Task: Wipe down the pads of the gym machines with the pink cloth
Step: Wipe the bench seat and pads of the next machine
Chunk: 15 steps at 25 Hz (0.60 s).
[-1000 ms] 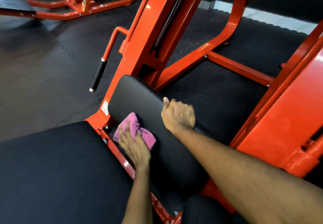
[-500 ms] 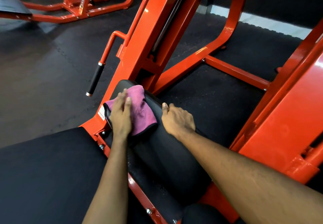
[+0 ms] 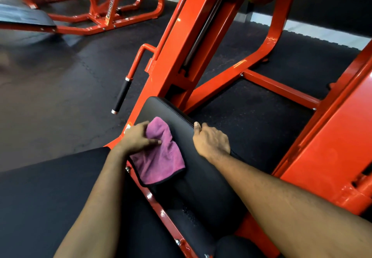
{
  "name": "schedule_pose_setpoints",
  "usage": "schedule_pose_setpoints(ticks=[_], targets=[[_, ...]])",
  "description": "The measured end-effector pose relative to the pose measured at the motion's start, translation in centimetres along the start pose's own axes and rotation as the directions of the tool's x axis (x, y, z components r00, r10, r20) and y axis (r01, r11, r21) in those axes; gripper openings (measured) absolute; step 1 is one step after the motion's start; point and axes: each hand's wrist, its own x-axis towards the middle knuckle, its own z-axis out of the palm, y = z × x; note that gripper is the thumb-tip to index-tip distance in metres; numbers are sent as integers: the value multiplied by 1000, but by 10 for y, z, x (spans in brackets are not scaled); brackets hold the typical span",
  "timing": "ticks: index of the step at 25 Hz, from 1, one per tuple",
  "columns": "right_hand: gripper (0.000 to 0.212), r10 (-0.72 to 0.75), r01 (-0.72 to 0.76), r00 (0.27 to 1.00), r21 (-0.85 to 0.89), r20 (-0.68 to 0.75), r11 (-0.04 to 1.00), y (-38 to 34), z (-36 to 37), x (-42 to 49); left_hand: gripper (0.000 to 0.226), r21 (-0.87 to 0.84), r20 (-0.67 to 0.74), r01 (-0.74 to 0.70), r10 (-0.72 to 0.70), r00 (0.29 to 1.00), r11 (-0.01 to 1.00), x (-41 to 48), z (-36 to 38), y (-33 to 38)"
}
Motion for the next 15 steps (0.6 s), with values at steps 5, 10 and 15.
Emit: schedule_pose_setpoints(ticks=[5, 10, 15], targets=[[61, 21, -21, 1000, 14, 15, 1000, -1, -2, -1, 49, 39, -571, 193, -137, 809, 980, -12, -83, 11], [59, 55, -58, 997, 49, 59, 997, -2, -8, -1, 43, 148, -295, -63, 105, 950, 987, -4, -52, 51], [58, 50, -51, 999, 43, 20, 998, -3, -7, 0, 90, -191, -263, 47, -97, 960, 980, -1, 40, 20]])
